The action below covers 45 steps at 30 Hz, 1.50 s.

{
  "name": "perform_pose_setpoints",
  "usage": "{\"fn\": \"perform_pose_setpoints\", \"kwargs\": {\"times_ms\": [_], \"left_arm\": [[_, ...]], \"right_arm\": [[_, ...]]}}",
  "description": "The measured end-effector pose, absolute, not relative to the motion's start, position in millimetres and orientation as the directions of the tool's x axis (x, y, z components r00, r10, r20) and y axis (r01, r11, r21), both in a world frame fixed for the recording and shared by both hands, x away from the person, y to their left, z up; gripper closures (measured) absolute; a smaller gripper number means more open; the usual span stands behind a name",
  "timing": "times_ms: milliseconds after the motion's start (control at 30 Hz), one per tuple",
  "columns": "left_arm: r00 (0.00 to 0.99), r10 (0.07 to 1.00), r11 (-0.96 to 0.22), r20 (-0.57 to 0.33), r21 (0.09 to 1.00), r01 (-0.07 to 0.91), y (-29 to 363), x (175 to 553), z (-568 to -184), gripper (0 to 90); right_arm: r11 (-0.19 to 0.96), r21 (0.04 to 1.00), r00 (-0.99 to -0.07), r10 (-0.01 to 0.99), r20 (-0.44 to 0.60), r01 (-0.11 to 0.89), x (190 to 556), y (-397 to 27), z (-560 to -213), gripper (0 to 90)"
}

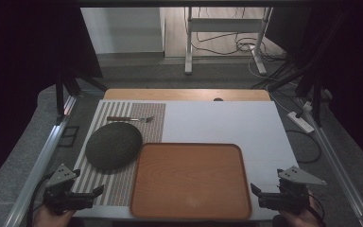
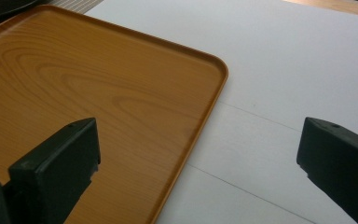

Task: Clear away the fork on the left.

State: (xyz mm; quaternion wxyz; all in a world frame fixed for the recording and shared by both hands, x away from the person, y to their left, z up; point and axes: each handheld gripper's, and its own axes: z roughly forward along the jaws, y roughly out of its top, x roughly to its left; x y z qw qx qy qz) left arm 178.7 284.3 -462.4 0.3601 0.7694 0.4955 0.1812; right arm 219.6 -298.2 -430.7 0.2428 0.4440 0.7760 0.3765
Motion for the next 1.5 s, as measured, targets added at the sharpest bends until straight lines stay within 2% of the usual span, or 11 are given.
{"fn": "perform_pose_setpoints", "kwargs": {"times_ms": [867, 1033, 1500], "left_arm": [[0.47, 0.88, -0.291, -0.066, 0.707, 0.644, 280.0, 182.5, -462.6, 0.0], [0.472, 0.877, -0.279, -0.092, 0.703, 0.654, 278.7, 185.9, -461.9, 0.0], [0.479, 0.874, -0.284, -0.087, 0.708, 0.647, 272.7, 201.3, -460.0, 0.0]], "right_arm": [[0.352, 0.794, -0.523, 0.851, -0.052, 0.495, 219.2, -296.2, -431.2, 0.0], [0.368, 0.786, -0.539, 0.84, -0.053, 0.497, 219.7, -294.6, -431.7, 0.0], [0.362, 0.787, -0.524, 0.85, -0.058, 0.5, 219.7, -295.0, -431.6, 0.0]]}}
